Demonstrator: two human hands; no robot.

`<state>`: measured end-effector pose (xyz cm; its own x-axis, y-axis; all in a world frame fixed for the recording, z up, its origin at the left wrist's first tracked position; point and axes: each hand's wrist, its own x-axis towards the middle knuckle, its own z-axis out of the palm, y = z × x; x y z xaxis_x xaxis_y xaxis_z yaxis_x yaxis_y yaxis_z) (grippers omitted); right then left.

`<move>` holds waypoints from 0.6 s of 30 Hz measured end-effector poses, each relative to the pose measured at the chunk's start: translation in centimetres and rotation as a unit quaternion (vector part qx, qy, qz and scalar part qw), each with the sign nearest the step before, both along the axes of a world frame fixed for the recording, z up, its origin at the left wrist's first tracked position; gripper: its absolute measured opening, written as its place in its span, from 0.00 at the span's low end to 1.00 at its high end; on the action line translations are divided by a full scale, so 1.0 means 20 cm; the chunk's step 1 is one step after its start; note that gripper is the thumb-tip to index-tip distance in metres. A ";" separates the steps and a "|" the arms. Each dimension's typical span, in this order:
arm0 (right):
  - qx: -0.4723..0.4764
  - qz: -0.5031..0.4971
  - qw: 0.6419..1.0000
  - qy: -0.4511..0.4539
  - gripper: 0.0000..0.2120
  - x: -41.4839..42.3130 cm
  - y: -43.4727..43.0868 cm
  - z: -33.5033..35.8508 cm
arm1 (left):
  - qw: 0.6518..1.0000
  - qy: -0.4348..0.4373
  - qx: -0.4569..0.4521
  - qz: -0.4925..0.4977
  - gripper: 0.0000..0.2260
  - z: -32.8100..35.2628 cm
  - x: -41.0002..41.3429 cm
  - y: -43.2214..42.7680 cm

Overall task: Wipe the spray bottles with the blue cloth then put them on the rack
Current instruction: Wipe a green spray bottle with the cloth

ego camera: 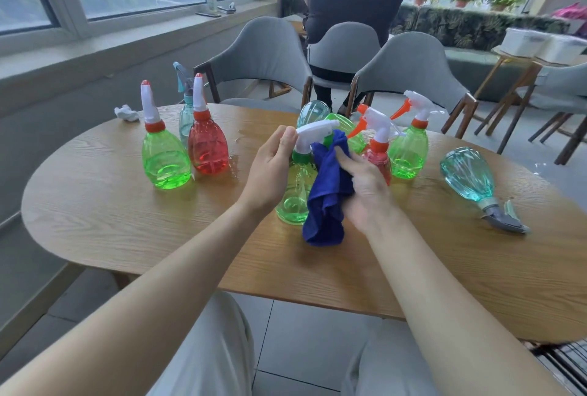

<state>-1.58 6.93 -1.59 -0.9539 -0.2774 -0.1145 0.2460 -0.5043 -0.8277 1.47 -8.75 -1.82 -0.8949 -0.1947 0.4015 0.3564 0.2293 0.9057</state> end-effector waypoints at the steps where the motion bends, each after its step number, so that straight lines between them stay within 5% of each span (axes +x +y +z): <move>1: 0.001 -0.001 1.000 -0.019 0.09 -0.01 -0.01 0.01 | 1.000 -0.001 0.001 0.000 0.23 0.00 0.00 0.00; 5: 0.046 -0.026 0.997 -0.065 0.11 -0.05 -0.04 0.06 | 1.000 -0.007 0.002 0.003 0.24 0.00 0.01 0.00; 11: -0.022 -0.027 0.999 0.009 0.08 0.02 -0.01 -0.04 | 1.000 -0.003 0.009 0.011 0.23 -0.01 0.00 0.01; 18: 0.038 -0.082 0.994 0.060 0.11 -0.01 -0.03 -0.04 | 1.000 -0.002 0.006 0.008 0.27 0.00 -0.01 0.01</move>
<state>-1.73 6.36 -2.47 -0.9937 -0.1116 -0.0126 0.0634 -0.4646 -0.8832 1.25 -8.65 -1.90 -0.8928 -0.2143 0.3963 0.3499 0.2242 0.9096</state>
